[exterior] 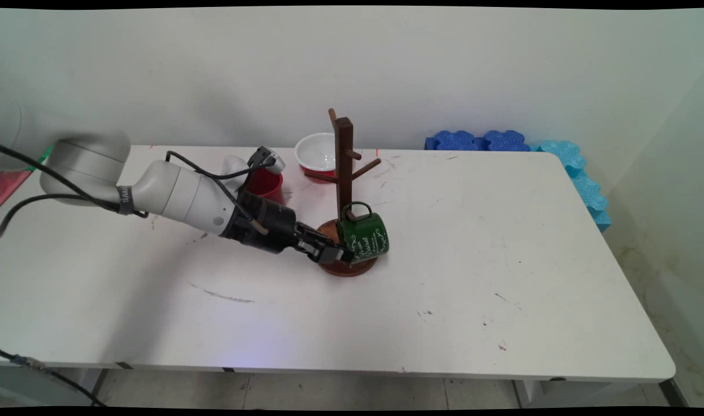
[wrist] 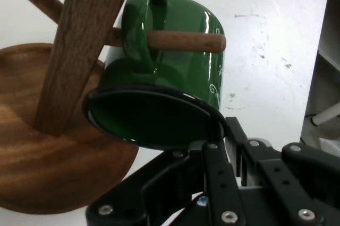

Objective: Place the picked object on the table

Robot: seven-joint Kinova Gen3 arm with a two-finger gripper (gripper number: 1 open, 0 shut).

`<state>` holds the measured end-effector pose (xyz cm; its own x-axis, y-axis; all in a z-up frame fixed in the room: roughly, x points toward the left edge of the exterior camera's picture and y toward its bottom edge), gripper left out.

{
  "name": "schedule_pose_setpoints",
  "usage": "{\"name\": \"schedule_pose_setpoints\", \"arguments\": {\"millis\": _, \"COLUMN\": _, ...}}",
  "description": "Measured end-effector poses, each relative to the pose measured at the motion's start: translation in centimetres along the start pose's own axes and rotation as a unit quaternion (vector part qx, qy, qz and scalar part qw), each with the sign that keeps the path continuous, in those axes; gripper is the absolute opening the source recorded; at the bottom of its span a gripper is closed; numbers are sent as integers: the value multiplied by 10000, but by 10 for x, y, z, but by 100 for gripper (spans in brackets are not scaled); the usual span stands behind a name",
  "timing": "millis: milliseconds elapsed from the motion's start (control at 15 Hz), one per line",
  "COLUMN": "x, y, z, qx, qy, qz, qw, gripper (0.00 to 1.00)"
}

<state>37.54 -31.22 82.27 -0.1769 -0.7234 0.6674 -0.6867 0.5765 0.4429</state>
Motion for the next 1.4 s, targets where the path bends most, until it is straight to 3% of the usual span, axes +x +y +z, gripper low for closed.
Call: {"name": "schedule_pose_setpoints", "arguments": {"millis": 1400, "x": 6, "y": 17, "z": -8, "qx": -77, "qy": 2, "qz": 580, "qw": 9983, "gripper": 0}}
